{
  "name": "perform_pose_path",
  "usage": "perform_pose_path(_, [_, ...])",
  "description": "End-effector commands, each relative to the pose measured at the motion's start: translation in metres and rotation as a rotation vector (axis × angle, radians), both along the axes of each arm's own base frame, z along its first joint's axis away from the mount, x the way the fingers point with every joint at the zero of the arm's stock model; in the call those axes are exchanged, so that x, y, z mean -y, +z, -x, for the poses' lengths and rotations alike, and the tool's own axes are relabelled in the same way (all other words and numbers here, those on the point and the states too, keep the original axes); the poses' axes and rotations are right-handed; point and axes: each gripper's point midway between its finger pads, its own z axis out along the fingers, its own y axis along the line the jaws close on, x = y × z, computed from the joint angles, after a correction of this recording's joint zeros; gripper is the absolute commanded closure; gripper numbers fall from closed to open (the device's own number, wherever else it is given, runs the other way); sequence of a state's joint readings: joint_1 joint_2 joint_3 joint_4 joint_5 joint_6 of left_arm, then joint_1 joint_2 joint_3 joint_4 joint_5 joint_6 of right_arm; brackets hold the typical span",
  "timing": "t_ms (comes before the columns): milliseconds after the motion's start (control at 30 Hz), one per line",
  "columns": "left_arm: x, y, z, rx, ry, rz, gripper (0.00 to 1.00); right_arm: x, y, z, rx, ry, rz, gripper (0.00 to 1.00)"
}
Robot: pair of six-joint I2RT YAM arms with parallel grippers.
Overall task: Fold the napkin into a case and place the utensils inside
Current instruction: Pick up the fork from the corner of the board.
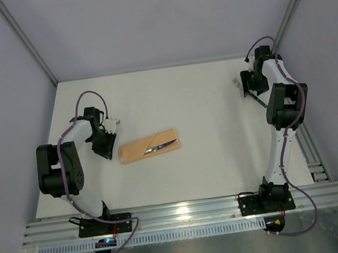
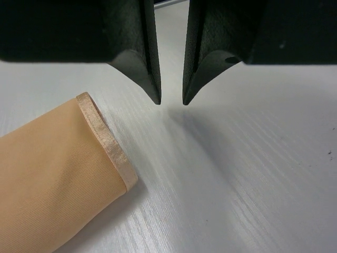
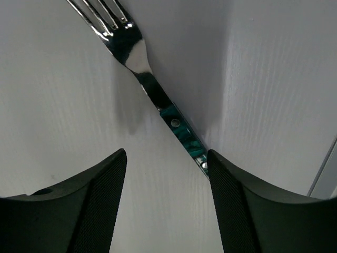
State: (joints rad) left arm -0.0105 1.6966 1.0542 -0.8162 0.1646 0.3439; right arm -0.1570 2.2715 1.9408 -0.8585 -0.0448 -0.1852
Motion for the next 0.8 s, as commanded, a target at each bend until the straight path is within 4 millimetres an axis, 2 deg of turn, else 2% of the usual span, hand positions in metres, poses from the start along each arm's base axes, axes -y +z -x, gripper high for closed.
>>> perform_pose_path(0, [-0.001,0.010,-0.004,0.039,-0.010,0.005,0.75,0.004,0.000,-0.004,0.000,-0.008,-0.067,0.32])
perform_pose_path(200, [-0.002,0.009,-0.002,0.025,-0.015,0.000,0.75,0.015,-0.019,-0.003,-0.031,-0.034,-0.016,0.32])
perform_pose_path(300, [-0.002,0.011,-0.001,0.028,-0.017,0.003,0.75,0.018,-0.024,0.000,-0.051,-0.028,0.004,0.39])
perform_pose_path(333, [-0.002,0.012,-0.002,0.033,-0.016,0.005,0.75,0.017,-0.026,0.001,-0.059,-0.022,-0.003,0.47])
perform_pose_path(367, [-0.002,0.012,-0.001,0.031,-0.016,0.005,0.75,0.012,-0.027,0.002,-0.063,-0.021,-0.030,0.64])
perform_pose_path(433, [0.000,0.014,-0.002,0.034,-0.015,0.012,0.75,0.005,-0.028,0.005,-0.071,-0.014,-0.057,0.79])
perform_pose_path(467, [0.001,0.015,-0.002,0.035,-0.014,0.014,0.75,0.000,-0.026,0.008,-0.072,-0.010,-0.070,0.90])
perform_pose_path(500, [0.001,0.016,-0.001,0.035,-0.011,0.017,0.75,-0.001,-0.023,0.006,-0.055,-0.016,-0.064,0.95])
perform_pose_path(533, [0.002,0.019,-0.003,0.044,-0.011,0.024,0.75,-0.003,-0.018,0.006,-0.041,-0.024,-0.055,0.96])
perform_pose_path(567, [0.004,0.024,-0.004,0.057,-0.011,0.036,0.75,-0.007,0.004,0.001,0.016,-0.030,-0.050,0.96])
perform_pose_path(600, [0.006,0.028,-0.006,0.069,-0.013,0.045,0.75,-0.013,0.009,0.003,0.033,-0.042,-0.075,0.96])
perform_pose_path(667, [0.010,0.040,-0.010,0.099,-0.012,0.067,0.75,-0.027,0.041,-0.008,0.155,-0.112,-0.138,0.96])
perform_pose_path(700, [0.012,0.048,-0.012,0.126,-0.012,0.079,0.76,-0.036,0.077,-0.012,0.278,-0.137,-0.171,0.96])
perform_pose_path(733, [0.015,0.055,-0.012,0.131,-0.012,0.095,0.75,-0.047,0.097,-0.013,0.344,-0.207,-0.225,0.96])
perform_pose_path(767, [0.021,0.064,-0.016,0.153,-0.024,0.127,0.75,-0.059,0.088,0.002,0.346,-0.239,-0.258,0.96])
